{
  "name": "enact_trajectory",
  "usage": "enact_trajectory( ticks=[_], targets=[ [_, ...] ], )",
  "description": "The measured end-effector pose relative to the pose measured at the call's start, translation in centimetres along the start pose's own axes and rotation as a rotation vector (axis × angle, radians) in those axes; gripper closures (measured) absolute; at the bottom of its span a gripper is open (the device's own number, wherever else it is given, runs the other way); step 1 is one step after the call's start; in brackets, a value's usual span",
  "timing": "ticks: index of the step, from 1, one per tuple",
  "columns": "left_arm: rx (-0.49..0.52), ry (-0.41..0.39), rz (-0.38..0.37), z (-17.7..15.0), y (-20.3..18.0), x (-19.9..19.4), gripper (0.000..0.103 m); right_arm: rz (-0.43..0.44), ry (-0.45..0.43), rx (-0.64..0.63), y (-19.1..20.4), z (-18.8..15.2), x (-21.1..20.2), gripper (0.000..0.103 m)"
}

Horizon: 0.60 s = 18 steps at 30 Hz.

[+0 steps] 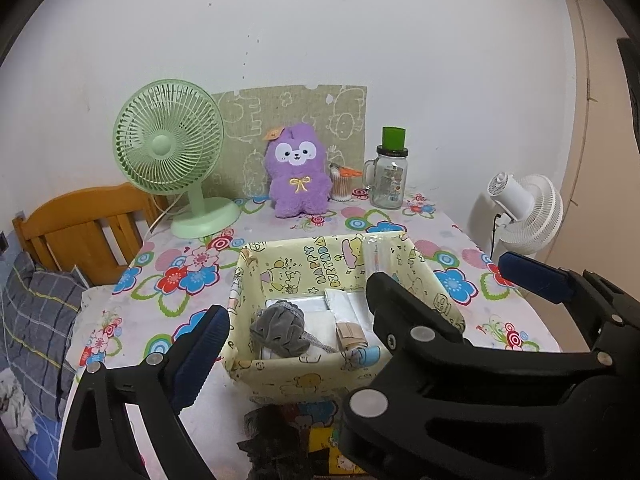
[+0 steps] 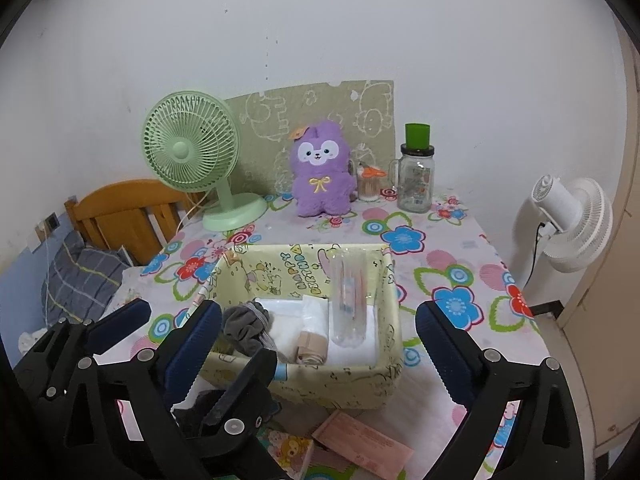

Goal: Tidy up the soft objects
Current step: 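Withdraw both tools up out of the fabric box back toward the pile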

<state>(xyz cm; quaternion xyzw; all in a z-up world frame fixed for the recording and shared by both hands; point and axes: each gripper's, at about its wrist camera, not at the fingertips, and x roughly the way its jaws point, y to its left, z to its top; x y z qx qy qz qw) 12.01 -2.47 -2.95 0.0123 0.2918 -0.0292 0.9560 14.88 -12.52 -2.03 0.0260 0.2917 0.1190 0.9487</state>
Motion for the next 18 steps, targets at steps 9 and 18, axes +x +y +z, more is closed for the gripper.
enact_trajectory(
  ticks=[9,18],
  targets=[
    [0.01,-0.021,-0.01,-1.0,-0.4,-1.7,0.006,-0.01,-0.02,-0.003,0.1,-1.3,-1.9,0.001],
    [0.011,-0.024,-0.028,-2.0,-0.6,-2.6,0.006,-0.018,-0.021,-0.006,0.2,-2.4,-3.2,0.001]
  ],
)
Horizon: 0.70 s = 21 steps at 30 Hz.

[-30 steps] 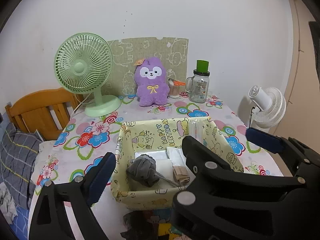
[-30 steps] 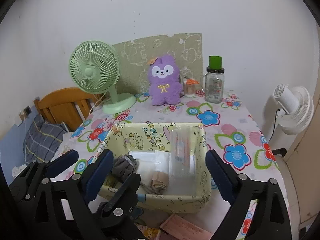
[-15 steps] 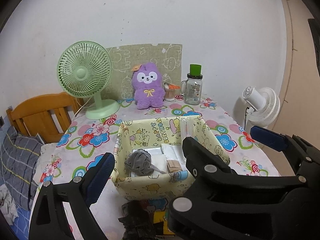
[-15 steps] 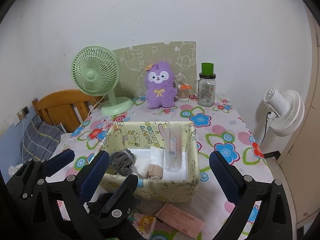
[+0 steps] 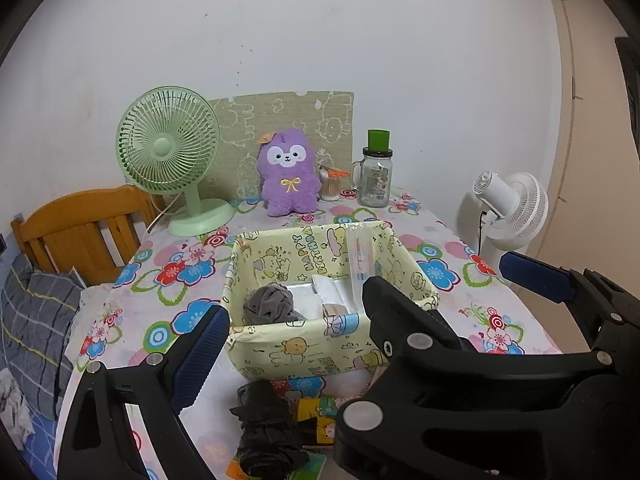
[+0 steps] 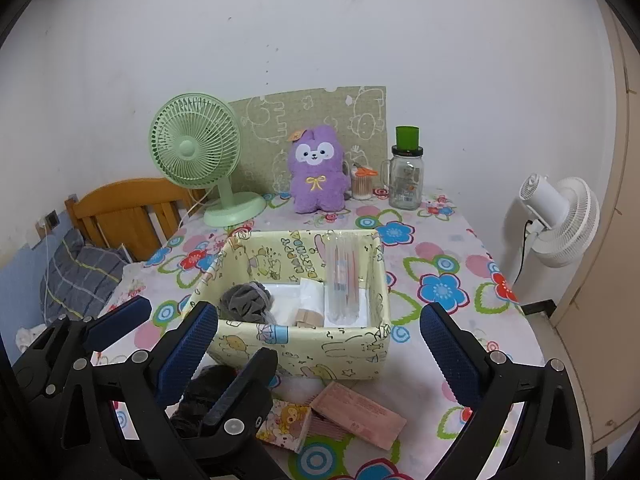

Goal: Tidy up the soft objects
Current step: 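Withdraw both tools up out of the fabric box back toward the pile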

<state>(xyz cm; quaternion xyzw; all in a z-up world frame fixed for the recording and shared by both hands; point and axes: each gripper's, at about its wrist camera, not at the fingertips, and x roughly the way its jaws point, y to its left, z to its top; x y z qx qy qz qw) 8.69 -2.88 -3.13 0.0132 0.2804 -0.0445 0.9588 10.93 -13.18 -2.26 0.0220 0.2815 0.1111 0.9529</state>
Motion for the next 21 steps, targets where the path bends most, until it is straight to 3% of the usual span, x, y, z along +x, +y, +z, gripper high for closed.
enact_trajectory(
  ticks=[21],
  targets=[
    [-0.004,0.031,-0.002,-3.0,-0.3,0.7,0.006,0.01,0.006,-0.024,0.0,-3.0,0.7,0.001]
  ],
)
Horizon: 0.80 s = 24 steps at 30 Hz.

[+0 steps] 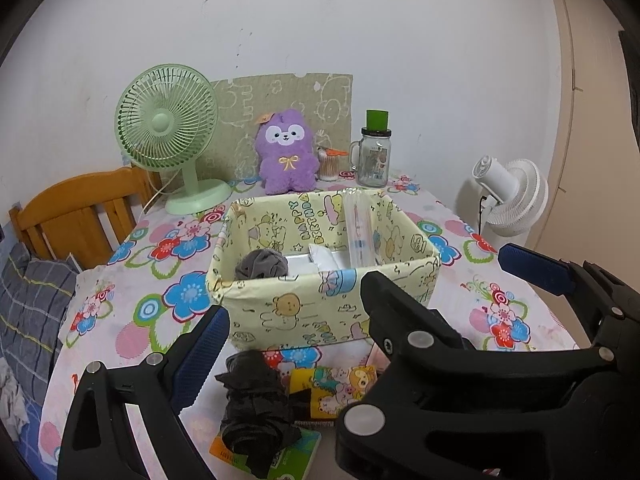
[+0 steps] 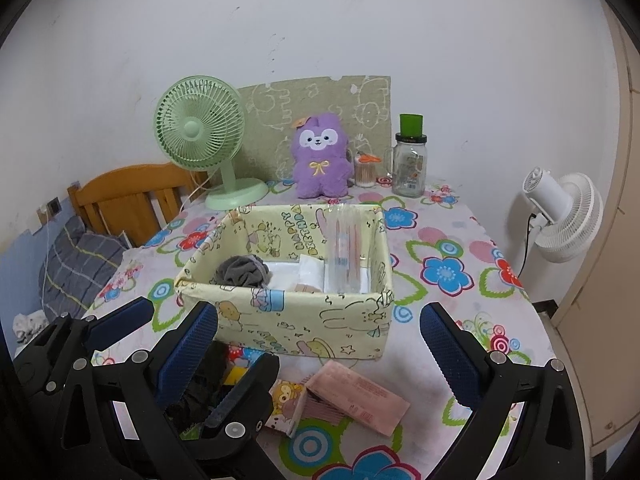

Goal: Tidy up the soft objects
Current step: 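Withdraw both tools up out of the fabric box back toward the pile, then reach left tool to the black folded bag while right tool moves toward the pink packet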

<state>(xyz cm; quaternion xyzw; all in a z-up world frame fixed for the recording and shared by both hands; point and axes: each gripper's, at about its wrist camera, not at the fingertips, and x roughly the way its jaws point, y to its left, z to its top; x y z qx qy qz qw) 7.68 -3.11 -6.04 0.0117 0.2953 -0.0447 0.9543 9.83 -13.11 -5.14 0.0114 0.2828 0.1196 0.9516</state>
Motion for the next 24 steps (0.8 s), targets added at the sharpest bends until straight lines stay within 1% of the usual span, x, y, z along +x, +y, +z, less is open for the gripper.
enact_trajectory(
  ticks=[8,14,24],
  targets=[
    [-0.008,0.001,-0.003,-1.4,0.4,-0.3,0.007,0.002,0.005,0.004,0.5,-1.3,-0.1,0.001],
    [-0.016,0.019,-0.012,-2.3,0.9,-0.2,0.007,-0.003,0.021,0.006,1.0,-2.1,0.0,0.001],
    [-0.043,0.043,-0.011,-3.2,2.2,0.7,0.007,0.019,0.038,-0.02,2.3,-2.6,1.2,0.001]
  ],
)
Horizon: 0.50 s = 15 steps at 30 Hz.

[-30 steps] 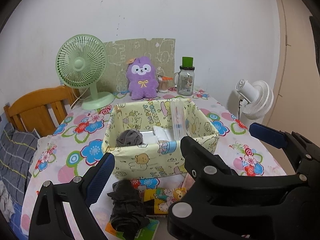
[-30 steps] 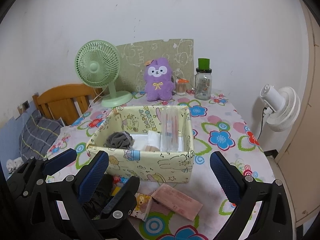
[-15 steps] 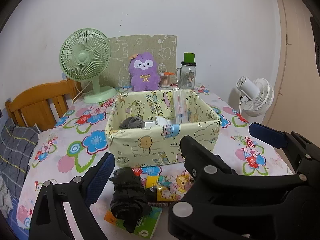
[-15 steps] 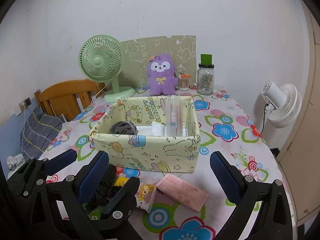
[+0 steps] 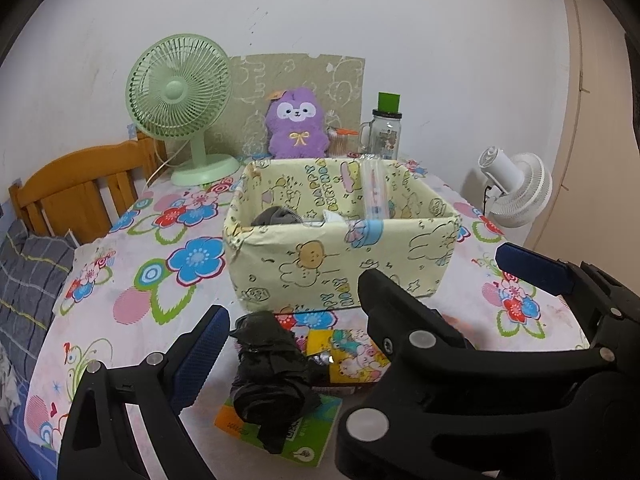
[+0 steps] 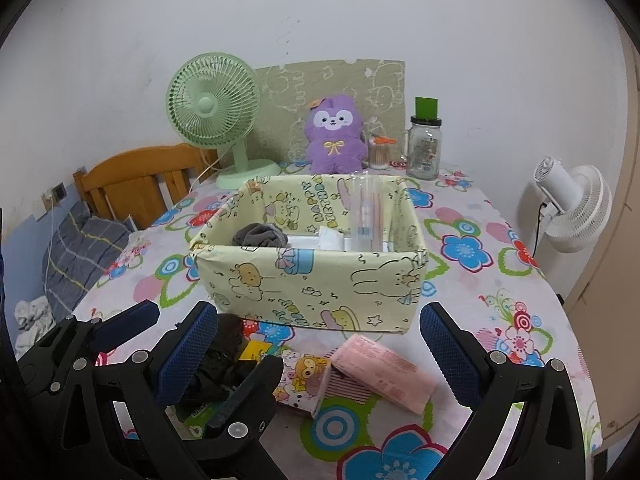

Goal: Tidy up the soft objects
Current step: 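Reach left tool to the black folded bag while right tool moves toward the pink packet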

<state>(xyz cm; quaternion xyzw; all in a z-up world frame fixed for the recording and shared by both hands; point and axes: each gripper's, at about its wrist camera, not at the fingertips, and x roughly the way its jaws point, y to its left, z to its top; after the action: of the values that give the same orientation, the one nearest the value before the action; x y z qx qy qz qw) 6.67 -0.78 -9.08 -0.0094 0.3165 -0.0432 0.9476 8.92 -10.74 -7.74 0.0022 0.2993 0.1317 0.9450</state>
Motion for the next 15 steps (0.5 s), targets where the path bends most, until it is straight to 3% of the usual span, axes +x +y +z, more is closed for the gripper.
enact_trajectory(
  ticks=[15],
  targets=[
    [-0.011,0.046,0.021,-1.4,2.2,2.0,0.007,0.035,0.052,-0.021,1.3,-1.2,3.0,0.001]
  ],
)
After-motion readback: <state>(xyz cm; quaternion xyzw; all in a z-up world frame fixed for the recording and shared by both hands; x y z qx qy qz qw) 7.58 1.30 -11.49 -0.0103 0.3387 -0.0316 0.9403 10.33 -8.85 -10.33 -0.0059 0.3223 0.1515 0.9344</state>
